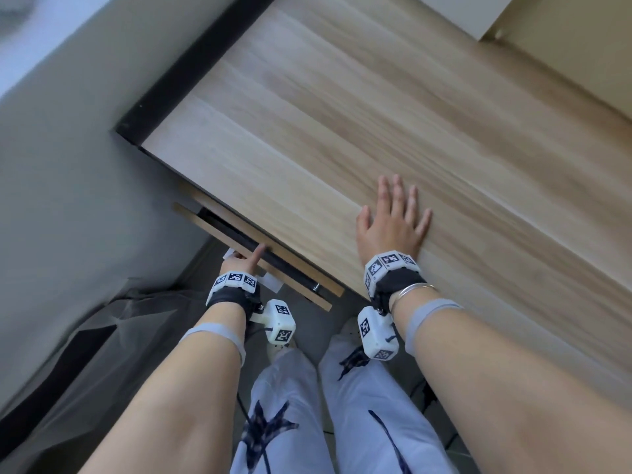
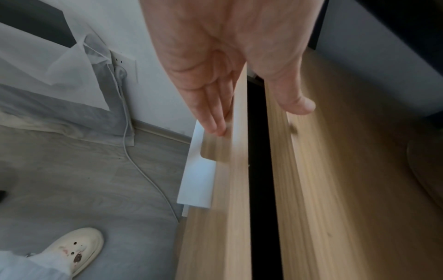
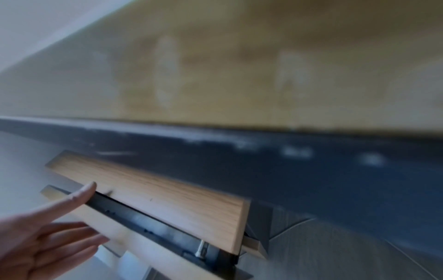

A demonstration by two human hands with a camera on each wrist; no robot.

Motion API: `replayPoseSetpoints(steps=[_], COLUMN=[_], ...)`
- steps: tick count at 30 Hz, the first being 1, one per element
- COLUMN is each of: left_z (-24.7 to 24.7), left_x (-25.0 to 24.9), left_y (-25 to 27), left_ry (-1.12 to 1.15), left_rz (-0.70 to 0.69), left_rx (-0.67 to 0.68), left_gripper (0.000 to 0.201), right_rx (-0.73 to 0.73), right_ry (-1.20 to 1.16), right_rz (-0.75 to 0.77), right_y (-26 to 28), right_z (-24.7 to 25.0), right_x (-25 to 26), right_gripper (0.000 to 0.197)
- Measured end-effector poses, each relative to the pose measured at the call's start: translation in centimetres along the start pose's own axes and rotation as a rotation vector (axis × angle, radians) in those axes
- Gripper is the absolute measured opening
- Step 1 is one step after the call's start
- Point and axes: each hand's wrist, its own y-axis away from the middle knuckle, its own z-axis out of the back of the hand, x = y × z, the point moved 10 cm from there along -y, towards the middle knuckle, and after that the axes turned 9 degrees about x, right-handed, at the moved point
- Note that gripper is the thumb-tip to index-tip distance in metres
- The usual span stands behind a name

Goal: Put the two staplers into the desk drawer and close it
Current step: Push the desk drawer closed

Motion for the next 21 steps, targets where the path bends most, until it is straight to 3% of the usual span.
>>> replayPoseSetpoints(steps=[2, 6, 12, 19, 21], left_z=[-0.5, -1.5, -2.6, -2.6, -2.7], left_x=[-0.7, -1.0, -1.8, -2.2, -2.2], left_y=[-0.1, -1.1, -1.6, -1.7, -1.8], left_ry=[0.014, 0.07, 0.214, 0.221, 0.241], left_rz=[-0.022, -0.026, -0.052, -0.02, -0.009], left_rx=[0.021, 0.043, 0.089, 0.079, 0.095], left_gripper=[0.049, 0.071, 0.059, 0.038, 0.017], right_rx=[0.001, -0.006, -0.024, -0.011, -0.011], right_ry=[-0.001, 0.004, 0.012, 0.01, 0.007], right_rz=[0.0, 0.0, -0.004, -0.012, -0.012], right_y=[0.0, 0.0, 0.0, 0.0, 0.1], right_z=[0.0, 0.0, 0.1, 0.2, 0.1], right_x=[0.0, 0.0, 0.1, 0.1, 0.1], right_gripper=[0.062, 0.062, 0.063, 0.063, 0.063])
